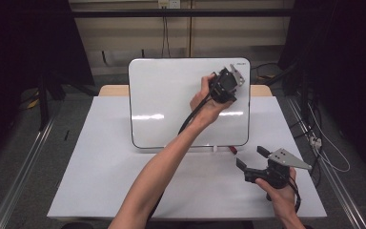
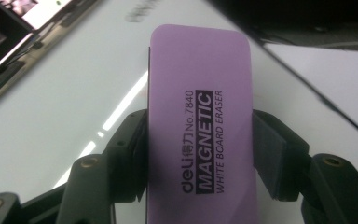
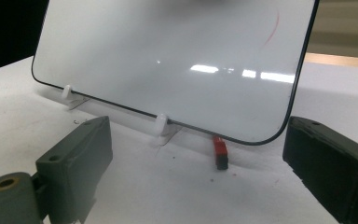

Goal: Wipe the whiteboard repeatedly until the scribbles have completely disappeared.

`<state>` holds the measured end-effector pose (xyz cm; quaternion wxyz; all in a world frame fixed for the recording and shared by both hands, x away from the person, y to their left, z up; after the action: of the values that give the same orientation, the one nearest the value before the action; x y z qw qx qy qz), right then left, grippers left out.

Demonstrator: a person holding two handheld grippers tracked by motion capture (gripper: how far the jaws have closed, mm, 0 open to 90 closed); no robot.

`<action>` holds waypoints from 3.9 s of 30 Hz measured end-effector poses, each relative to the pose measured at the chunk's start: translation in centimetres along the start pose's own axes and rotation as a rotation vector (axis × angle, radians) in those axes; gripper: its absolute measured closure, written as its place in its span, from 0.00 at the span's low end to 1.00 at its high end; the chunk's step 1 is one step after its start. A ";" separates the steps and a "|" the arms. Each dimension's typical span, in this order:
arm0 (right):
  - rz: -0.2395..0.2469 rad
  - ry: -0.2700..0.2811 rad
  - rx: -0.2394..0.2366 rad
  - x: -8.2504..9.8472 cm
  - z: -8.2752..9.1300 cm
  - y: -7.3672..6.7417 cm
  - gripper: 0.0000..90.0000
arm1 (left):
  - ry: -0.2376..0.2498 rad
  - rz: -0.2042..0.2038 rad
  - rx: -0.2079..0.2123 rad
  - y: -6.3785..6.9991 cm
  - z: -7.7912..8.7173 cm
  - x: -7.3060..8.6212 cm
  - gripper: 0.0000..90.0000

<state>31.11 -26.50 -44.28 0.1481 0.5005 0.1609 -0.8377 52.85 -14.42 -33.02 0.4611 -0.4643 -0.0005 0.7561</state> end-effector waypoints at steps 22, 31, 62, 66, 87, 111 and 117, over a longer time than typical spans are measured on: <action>0.002 -0.007 -0.005 0.0 -0.4 0.0 0.09 | -0.001 -0.089 0.042 4.4 -0.9 0.0 0.46; -0.002 -0.005 -0.010 0.1 -0.3 0.1 0.09 | 0.031 -0.041 -0.003 0.7 -1.0 -2.2 0.46; -0.004 -0.003 -0.015 0.2 -0.2 0.1 0.09 | 0.060 0.005 -0.059 -1.8 -0.9 -4.1 0.46; -0.003 -0.003 -0.018 0.3 -0.2 0.0 0.09 | 0.037 -0.045 -0.056 -1.0 -1.2 -3.6 0.46; 0.008 -0.008 -0.008 0.2 -0.3 -0.1 0.09 | 0.015 -0.270 0.079 9.0 -0.4 4.0 0.46; -0.002 -0.008 -0.006 0.2 -0.4 -0.1 0.09 | 0.008 -0.141 -0.058 3.4 1.2 4.4 0.46; 0.005 -0.006 -0.011 0.1 -0.4 -0.3 0.09 | 0.026 -0.174 0.039 5.3 0.1 2.6 0.46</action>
<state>31.27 -26.07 -44.47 0.1533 0.4977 0.1637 -0.8378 48.74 -15.62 -37.10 0.5340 -0.4634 -0.0203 0.7069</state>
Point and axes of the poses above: each handheld gripper's, and its own axes: z roughly backward along the jaws, x roughly out of its underside, y roughly to its right, the point moved 4 cm from there along -z, roughly forward along the jaws, and after that the axes turned 6 degrees about -y, right-handed, at the moved point
